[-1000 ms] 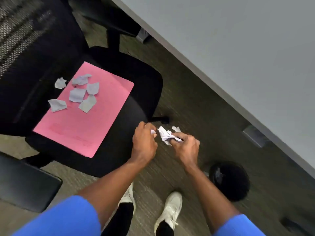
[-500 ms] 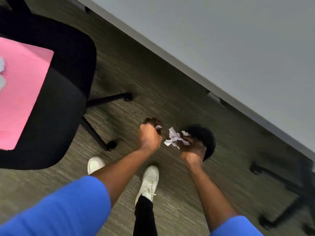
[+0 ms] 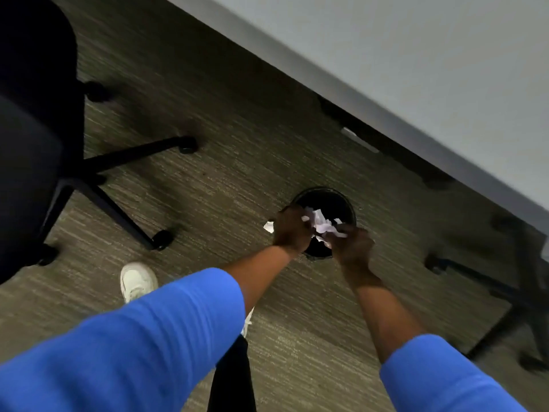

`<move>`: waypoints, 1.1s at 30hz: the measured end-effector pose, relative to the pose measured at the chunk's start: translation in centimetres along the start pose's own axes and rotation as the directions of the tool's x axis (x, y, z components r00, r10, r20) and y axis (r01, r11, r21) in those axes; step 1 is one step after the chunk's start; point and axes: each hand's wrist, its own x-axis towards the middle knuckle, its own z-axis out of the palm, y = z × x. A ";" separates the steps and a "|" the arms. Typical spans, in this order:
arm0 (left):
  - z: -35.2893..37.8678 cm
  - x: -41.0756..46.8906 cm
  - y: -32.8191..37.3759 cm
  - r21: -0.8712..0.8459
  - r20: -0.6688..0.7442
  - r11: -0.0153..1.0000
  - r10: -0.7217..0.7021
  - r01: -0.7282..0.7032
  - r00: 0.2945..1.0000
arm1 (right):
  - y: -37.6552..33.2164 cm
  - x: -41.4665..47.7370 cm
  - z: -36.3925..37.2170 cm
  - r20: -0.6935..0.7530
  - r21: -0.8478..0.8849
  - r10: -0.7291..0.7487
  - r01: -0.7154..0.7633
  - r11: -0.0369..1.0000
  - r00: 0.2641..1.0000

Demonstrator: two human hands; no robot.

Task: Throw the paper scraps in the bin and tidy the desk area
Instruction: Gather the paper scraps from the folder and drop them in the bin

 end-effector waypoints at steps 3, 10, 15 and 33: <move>2.0 1.0 -0.5 -0.052 0.057 0.999 0.005 -0.002 0.998 | 1.1 2.2 0.5 0.018 -0.077 0.051 -0.050 0.996 0.999; 6.1 4.0 -4.0 -0.091 0.308 0.995 -0.007 0.037 0.951 | 1.8 4.2 1.0 0.214 0.018 0.070 -0.075 0.997 0.974; 5.3 3.9 -5.4 -0.109 0.368 0.994 0.045 -0.005 0.929 | 3.3 5.2 1.9 0.183 -0.040 0.036 -0.029 0.999 0.983; -8.3 0.3 -6.3 0.078 0.148 0.996 -0.055 0.044 0.987 | -5.8 -4.3 4.4 0.212 -0.089 -0.204 0.227 0.970 0.956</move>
